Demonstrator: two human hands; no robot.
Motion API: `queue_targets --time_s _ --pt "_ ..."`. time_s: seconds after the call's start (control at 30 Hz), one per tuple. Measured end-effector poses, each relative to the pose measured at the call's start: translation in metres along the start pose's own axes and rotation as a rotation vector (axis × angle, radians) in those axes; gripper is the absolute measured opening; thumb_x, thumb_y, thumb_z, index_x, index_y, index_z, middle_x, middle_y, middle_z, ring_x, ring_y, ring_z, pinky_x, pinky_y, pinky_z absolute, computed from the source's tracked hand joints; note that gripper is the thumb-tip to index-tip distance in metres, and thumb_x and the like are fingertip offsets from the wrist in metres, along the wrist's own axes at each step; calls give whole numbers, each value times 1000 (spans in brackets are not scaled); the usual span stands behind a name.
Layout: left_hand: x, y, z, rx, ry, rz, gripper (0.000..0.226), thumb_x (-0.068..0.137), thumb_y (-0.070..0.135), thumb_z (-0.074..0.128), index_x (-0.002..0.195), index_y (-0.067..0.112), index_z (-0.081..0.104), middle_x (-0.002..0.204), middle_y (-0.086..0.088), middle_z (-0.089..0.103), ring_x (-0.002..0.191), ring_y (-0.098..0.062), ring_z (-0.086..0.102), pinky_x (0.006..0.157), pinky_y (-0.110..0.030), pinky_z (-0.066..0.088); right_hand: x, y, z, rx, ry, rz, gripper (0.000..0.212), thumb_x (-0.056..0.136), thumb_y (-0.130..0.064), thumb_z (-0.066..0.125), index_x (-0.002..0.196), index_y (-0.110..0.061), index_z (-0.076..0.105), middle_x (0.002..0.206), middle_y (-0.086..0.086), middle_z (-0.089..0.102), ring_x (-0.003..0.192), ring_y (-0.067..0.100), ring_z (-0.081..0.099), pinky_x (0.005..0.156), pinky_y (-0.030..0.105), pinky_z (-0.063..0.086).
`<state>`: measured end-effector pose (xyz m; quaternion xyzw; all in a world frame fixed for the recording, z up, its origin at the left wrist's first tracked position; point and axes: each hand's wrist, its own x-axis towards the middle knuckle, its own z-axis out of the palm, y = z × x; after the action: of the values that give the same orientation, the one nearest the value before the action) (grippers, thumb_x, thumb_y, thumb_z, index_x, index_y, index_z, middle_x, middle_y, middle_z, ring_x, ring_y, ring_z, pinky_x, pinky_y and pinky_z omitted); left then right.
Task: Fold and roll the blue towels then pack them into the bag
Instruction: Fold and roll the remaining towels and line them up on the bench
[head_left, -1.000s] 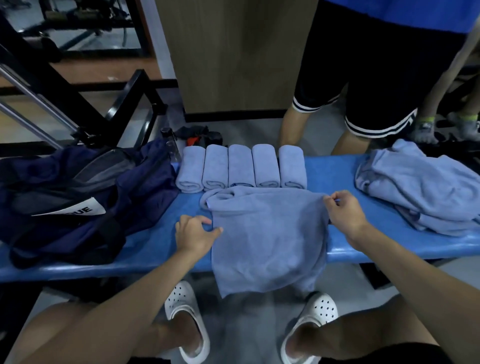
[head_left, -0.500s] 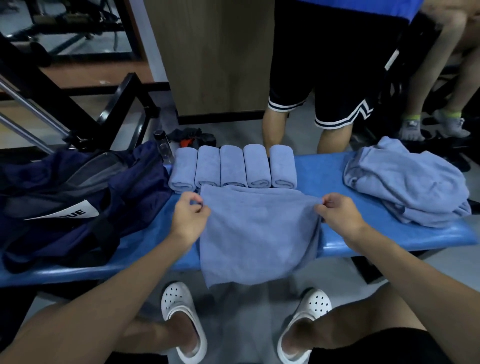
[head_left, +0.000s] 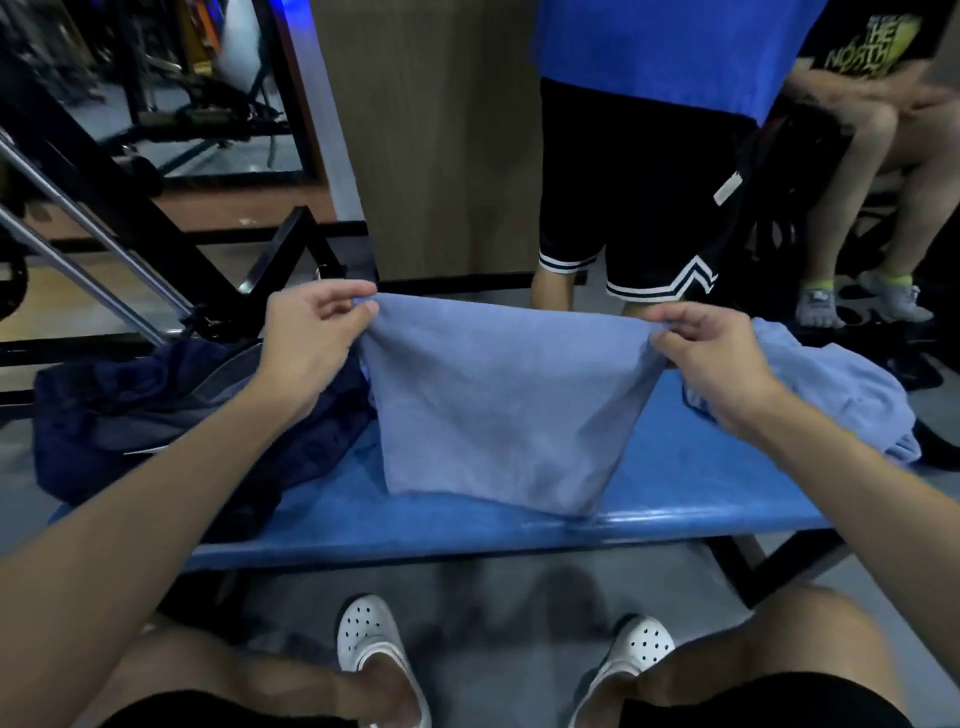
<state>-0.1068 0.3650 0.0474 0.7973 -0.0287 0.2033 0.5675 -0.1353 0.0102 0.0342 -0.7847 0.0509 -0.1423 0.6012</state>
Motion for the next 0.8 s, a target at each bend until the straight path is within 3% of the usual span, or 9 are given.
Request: queue_targets --time_s 0.07,0.2,0.3,0.4,0.43,0.5,0.57,0.7,0.8 --pt "4 9 -8 63 -6 49 25 90 7 71 114 14 71 87 5 70 73 5 63 73 -10 50 0 -13 -3 10 11 -13 23 89 3 59 96 -17 68 82 8 68 79 18 59 82 40 53" --pt "9 22 -19 102 -38 109 36 88 8 73 123 12 67 93 9 70 81 8 65 84 -13 52 0 -32 -12 -74 19 -72 18 89 -8 66 105 -17 68 86 8 68 80 18 60 86 50 53" --pt "9 29 -24 140 -35 128 32 88 12 74 119 13 70 95 10 70 91 1 68 88 -18 54 -2 -41 -14 -177 39 -141 27 92 -10 64 119 -8 65 96 12 67 84 15 59 87 42 54" --pt "9 36 -27 185 -18 147 27 88 14 74 115 12 72 89 15 68 83 12 66 79 -8 52 -5 -49 -16 -260 46 -206 31 94 -10 62 124 -4 63 101 11 67 90 17 62 77 20 55" --pt "10 37 -28 195 -15 154 27 88 13 74 114 12 72 88 16 67 81 14 65 77 -7 51 -4 -50 -17 -276 43 -219 31 94 -11 62 124 -3 63 102 12 67 92 18 63 77 19 55" --pt "11 38 -30 211 -14 166 26 87 13 75 113 11 72 87 15 67 78 14 64 76 -6 51 -3 -51 -19 -307 45 -229 28 94 -12 64 120 -4 65 101 14 68 91 21 64 84 32 56" --pt "12 38 -33 233 -14 172 25 86 12 76 111 12 72 85 13 68 74 12 64 74 -8 53 -2 -53 -21 -335 47 -230 18 93 -13 65 110 -9 68 95 17 69 84 22 63 81 40 56" --pt "11 38 -37 264 -14 165 22 84 11 78 106 15 72 81 8 69 69 6 65 73 -14 55 -1 -55 -25 -383 56 -240 3 92 -12 65 94 -11 66 81 21 65 63 17 51 58 28 45" --pt "10 37 -37 261 -30 150 22 84 11 78 105 17 72 79 7 70 72 -1 68 77 -20 55 -3 -56 -26 -397 38 -235 3 93 -12 62 92 -10 64 72 9 59 58 15 49 52 21 41"
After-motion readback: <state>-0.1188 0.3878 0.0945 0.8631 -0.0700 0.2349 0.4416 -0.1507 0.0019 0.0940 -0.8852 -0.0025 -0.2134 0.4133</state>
